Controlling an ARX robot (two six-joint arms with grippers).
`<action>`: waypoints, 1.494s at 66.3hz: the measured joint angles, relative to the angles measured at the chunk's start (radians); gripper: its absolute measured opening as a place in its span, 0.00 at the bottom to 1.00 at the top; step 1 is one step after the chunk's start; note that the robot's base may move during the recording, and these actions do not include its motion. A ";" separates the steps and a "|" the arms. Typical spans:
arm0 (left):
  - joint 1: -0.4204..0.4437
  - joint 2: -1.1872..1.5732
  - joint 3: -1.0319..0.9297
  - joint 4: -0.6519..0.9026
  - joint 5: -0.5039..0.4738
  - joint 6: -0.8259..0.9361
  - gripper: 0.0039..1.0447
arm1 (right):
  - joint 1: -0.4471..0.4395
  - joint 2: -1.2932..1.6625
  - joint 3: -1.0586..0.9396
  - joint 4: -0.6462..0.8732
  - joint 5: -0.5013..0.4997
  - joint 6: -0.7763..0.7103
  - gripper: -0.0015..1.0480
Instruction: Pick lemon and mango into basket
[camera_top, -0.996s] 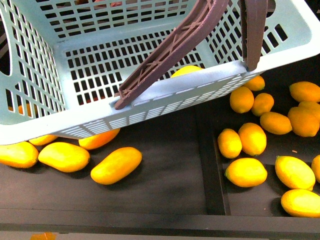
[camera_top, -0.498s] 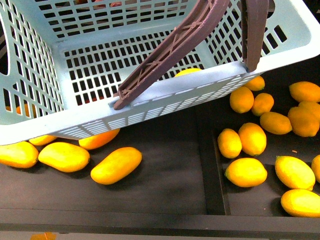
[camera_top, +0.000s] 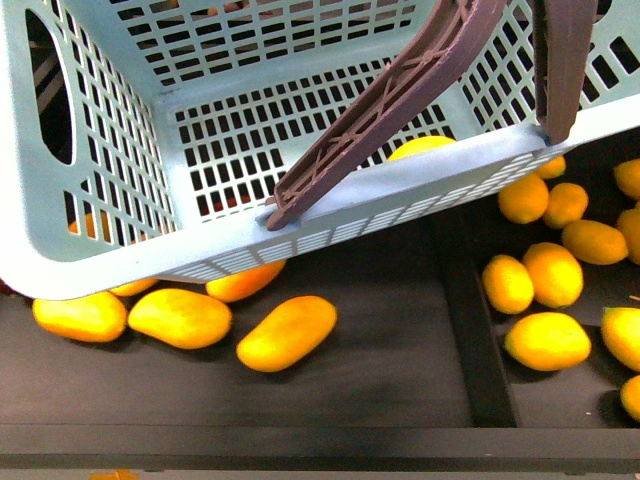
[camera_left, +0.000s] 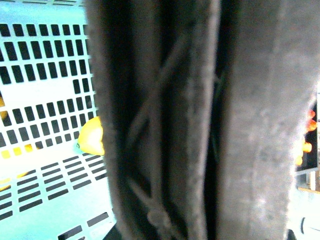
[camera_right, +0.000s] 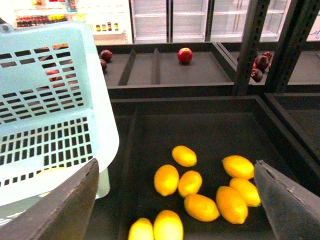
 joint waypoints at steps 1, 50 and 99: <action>0.000 0.000 0.000 0.000 -0.002 0.000 0.14 | 0.000 0.000 0.000 0.000 0.000 0.000 0.91; 0.009 0.000 0.000 0.000 -0.006 0.003 0.14 | 0.000 -0.002 -0.002 -0.002 -0.001 0.000 0.92; 0.014 0.000 0.000 0.000 -0.007 0.008 0.14 | -0.315 0.921 0.560 -0.441 -0.017 0.364 0.92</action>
